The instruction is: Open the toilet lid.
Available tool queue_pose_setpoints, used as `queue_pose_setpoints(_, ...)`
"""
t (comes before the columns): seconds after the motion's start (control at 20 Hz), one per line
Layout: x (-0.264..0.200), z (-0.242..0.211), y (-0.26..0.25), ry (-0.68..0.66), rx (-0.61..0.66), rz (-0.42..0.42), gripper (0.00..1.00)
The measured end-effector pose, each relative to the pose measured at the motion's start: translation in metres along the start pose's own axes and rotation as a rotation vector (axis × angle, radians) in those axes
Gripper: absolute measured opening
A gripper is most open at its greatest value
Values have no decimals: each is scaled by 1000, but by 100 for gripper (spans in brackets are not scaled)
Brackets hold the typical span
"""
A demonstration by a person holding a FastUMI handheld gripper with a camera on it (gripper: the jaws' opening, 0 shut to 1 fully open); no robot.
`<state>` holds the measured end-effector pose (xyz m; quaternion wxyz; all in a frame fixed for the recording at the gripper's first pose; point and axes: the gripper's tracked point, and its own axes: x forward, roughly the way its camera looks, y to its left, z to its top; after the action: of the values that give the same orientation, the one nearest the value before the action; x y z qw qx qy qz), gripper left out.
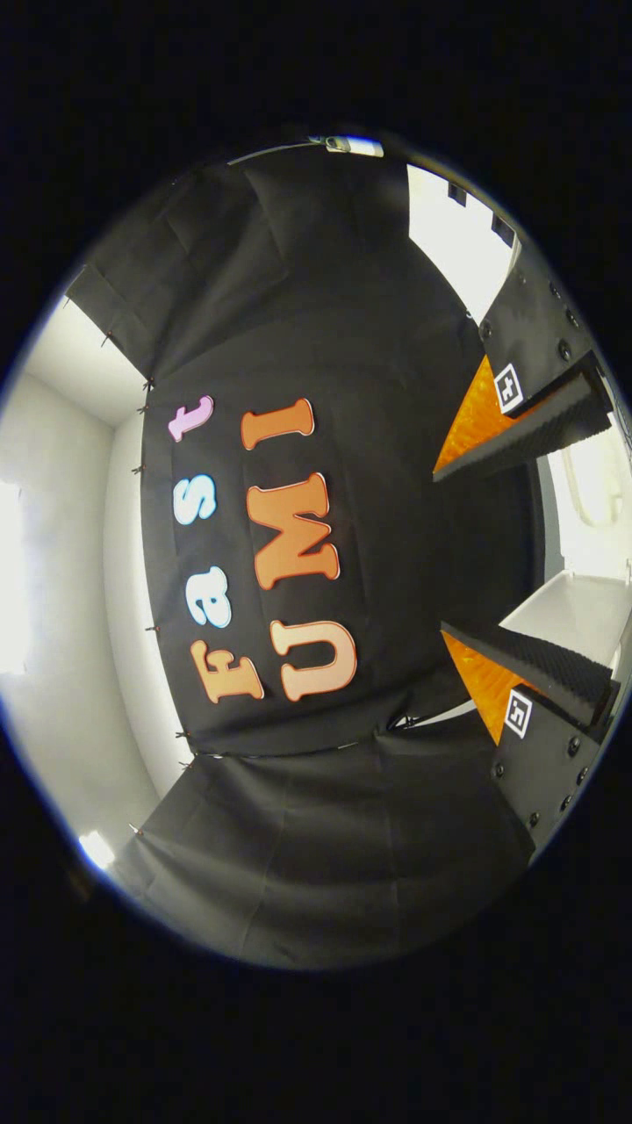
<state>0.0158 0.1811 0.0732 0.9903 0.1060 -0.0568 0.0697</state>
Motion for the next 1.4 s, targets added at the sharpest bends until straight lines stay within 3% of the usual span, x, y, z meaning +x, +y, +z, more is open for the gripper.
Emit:
queue_pose_setpoints(0.5, 0, 11, -74, 48, -69, -16, 98)
queue_pose_setpoints(1.4, -3, 11, -94, 60, -66, -3, 98)
